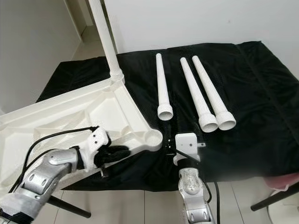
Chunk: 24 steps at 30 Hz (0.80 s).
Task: Building children table
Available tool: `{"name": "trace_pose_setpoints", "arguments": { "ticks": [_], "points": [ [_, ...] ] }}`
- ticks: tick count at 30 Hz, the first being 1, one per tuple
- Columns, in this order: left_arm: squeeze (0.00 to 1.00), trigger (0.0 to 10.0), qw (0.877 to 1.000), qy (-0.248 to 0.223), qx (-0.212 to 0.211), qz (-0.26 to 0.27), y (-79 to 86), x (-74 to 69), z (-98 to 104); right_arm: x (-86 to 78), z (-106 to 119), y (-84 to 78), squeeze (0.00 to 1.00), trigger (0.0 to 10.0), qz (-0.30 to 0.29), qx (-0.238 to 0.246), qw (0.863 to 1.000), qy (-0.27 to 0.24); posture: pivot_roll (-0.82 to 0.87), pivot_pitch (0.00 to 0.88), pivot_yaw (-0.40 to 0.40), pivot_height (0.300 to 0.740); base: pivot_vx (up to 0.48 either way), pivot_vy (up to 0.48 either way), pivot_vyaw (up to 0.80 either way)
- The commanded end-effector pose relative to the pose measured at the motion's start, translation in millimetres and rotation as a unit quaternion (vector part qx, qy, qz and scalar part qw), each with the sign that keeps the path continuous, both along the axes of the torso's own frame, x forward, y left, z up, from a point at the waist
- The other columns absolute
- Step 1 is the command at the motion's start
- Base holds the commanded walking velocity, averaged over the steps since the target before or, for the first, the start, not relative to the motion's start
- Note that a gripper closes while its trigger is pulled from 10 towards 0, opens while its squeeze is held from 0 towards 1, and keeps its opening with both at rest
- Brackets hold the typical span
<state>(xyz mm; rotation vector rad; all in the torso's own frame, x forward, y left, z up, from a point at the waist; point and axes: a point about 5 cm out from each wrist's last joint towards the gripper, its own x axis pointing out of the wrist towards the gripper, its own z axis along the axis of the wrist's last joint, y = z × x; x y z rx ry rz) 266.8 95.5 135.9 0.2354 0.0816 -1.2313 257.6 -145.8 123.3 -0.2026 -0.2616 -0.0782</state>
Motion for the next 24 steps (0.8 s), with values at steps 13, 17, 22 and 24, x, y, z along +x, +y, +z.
{"name": "trace_pose_setpoints", "arguments": {
  "ticks": [13,17,22,24],
  "points": [
    [0.00,10.0,1.000,-0.007,-0.003,0.018,-6.0,-8.8,16,5.9,4,4.2,0.00,10.0,0.000,0.022,1.000,-0.002,-0.08,0.070,0.120,0.740,0.000,0.000,0.00],
    [0.65,10.0,0.998,-0.007,-0.055,0.027,-11.6,-7.4,32,11.7,11,3.6,1.00,10.0,0.003,0.038,0.999,-0.013,-0.07,0.062,0.115,0.740,0.000,0.000,0.00],
    [1.00,10.0,0.990,0.002,-0.119,0.074,-18.5,-0.3,47,23.6,19,-2.9,1.00,10.0,0.017,0.102,0.995,-0.013,-0.07,0.059,0.101,0.740,0.000,0.000,0.00],
    [0.93,10.0,0.981,0.009,-0.152,0.118,-21.5,7.7,55,30.8,25,-10.0,1.00,10.0,0.005,0.118,0.993,-0.022,-0.07,0.056,0.100,0.740,0.000,0.000,0.00]
  ]
}}
